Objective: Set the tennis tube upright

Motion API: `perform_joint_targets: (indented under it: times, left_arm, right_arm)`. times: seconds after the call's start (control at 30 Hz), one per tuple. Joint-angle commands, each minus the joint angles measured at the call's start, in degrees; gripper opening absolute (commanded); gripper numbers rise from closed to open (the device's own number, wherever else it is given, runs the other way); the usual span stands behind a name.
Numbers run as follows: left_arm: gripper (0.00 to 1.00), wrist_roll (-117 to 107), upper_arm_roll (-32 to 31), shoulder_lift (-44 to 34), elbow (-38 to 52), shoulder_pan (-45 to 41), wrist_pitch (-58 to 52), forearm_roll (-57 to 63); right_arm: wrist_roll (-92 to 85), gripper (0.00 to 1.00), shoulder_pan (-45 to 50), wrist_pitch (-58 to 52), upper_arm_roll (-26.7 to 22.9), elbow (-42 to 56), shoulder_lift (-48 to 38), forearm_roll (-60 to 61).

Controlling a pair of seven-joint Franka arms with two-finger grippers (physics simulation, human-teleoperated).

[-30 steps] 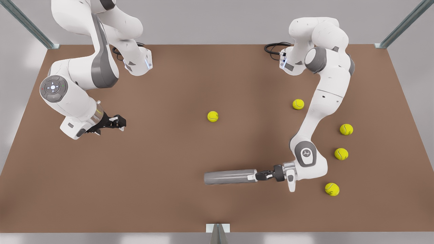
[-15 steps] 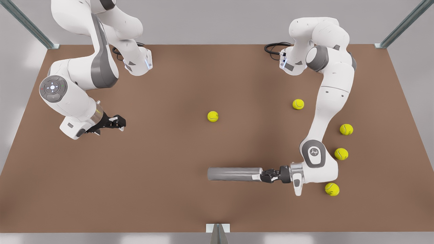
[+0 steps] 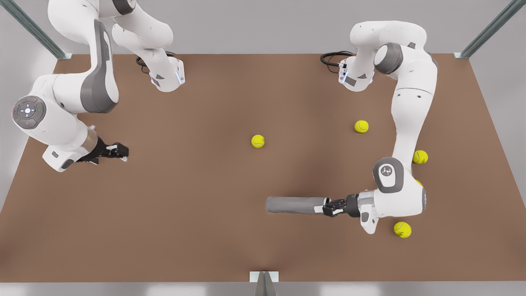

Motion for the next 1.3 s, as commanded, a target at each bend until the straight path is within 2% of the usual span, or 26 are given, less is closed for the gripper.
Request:
perform_joint_targets:
  times: [0.0,0.13,0.3,0.57,0.7,0.9,1.27]
  left_arm:
    - [0.21,-0.45,-0.01,-0.11,0.01,0.19,-0.26,4.05]
    - [0.21,-1.95,0.16,-2.13,0.01,0.37,-2.46,8.27]
    - [0.21,-4.41,0.25,-4.59,0.10,0.37,-5.18,15.83]
    - [0.21,-5.20,0.16,-8.20,0.10,-0.16,-8.79,32.27]
    - [0.21,-5.11,-0.36,-8.73,0.18,-0.42,-11.86,40.61]
    - [0.21,-4.94,-0.63,-9.17,0.10,-2.09,-13.09,54.50]
    - [0.21,-4.59,-0.27,-6.88,-0.17,-2.45,-11.07,55.21]
  right_arm:
    - [0.42,1.00,0.41,-0.03,0.09,-0.04,-0.01,0.05]
    - [0.25,1.00,3.66,1.72,0.35,0.75,1.49,-5.66]
    - [-0.37,1.00,3.05,4.10,0.18,0.66,1.93,-5.13]
    - [0.33,1.00,3.40,5.51,0.18,0.40,2.45,-5.13]
    - [-0.90,1.00,1.02,8.75,0.00,0.40,2.63,-5.04]
    - [-0.98,1.00,0.94,7.97,0.09,0.49,2.19,-4.87]
    - [-0.98,1.00,0.85,8.32,1.06,0.58,2.10,-4.96]
